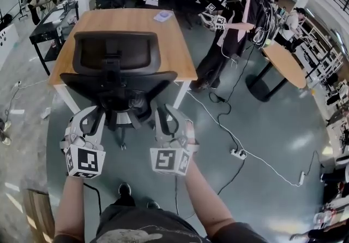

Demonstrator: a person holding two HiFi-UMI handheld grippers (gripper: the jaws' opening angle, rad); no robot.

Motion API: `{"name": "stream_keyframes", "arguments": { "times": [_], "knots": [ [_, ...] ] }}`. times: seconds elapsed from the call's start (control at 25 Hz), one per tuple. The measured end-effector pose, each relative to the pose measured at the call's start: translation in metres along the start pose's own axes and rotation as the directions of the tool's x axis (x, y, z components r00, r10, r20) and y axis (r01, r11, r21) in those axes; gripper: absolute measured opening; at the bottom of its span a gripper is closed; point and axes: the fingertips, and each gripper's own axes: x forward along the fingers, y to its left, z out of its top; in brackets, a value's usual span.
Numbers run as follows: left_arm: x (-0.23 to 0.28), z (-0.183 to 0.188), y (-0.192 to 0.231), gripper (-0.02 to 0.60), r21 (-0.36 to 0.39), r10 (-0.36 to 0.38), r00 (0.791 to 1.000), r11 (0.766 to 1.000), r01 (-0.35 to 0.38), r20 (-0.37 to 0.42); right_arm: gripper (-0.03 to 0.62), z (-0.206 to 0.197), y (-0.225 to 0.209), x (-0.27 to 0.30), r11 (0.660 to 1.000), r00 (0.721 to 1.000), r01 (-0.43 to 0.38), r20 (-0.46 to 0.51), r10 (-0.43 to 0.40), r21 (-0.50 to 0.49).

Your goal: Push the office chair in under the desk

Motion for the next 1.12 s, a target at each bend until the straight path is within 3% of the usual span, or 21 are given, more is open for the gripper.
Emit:
{"name": "stream_keyframes", "arguments": {
  "times": [0.16, 0.36, 0.6, 0.8, 1.12],
  "knots": [
    [-0.019, 0.014, -0.015, 0.056, -0.08, 0.044, 0.999, 0.996, -0.044, 0.0, -0.006, -0.002, -0.005, -0.029, 0.999, 1.0, -0.006, 0.024, 0.005, 0.041],
    [-0.05, 0.026, -0.033, 0.023, -0.171, 0.102, 0.995, 0.98, -0.099, 0.004, -0.008, -0.01, 0.003, -0.059, 0.993, 0.997, -0.057, 0.052, 0.052, 0.106],
    [-0.083, 0.029, -0.055, 0.023, -0.193, 0.112, 0.993, 0.974, -0.117, -0.034, -0.008, -0.013, 0.017, -0.086, 0.974, 0.994, -0.107, 0.059, 0.097, 0.199],
    [-0.09, 0.038, -0.055, 0.021, -0.221, 0.104, 0.994, 0.969, -0.108, -0.028, -0.008, -0.019, 0.02, -0.091, 0.971, 0.99, -0.136, 0.052, 0.128, 0.199],
    [-0.132, 0.044, -0.052, 0.021, -0.239, 0.104, 0.994, 0.966, -0.098, 0.012, -0.008, 0.003, 0.026, -0.117, 0.975, 0.995, -0.101, 0.046, 0.094, 0.198]
  ]
}}
